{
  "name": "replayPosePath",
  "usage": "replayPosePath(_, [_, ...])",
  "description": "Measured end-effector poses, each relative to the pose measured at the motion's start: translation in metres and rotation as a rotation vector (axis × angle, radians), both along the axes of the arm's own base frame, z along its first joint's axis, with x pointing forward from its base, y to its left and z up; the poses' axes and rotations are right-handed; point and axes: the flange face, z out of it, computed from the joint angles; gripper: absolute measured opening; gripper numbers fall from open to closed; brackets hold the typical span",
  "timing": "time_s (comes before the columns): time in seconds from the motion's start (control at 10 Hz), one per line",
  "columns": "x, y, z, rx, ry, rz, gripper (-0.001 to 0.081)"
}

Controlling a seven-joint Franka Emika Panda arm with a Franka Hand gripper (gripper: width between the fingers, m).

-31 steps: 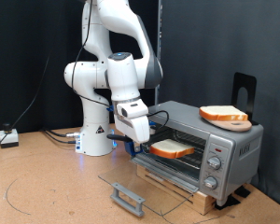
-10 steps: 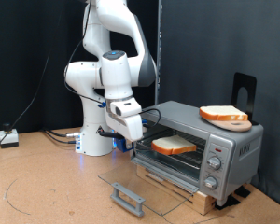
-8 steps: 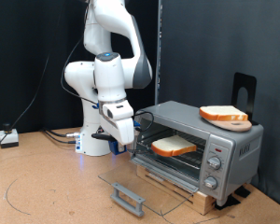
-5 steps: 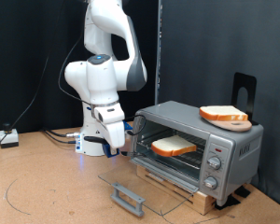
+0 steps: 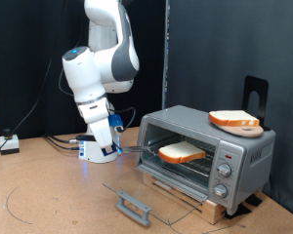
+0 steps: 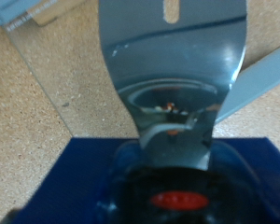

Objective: Make a piece of toast with the oven

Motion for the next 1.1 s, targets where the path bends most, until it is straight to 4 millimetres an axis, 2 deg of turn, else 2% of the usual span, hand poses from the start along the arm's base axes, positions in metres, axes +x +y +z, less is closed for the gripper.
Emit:
replayPosePath(0.2, [-0.002,-0.012,0.02,0.037,-0.006,-0.028,0.0395])
replayPosePath(0.9, [-0.001,-0.008,0.018,0.059,-0.01,-0.042,0.0395])
replayPosePath(1.1, [0.0,0.002,0.017,0.097,-0.011,-0.017,0.0395])
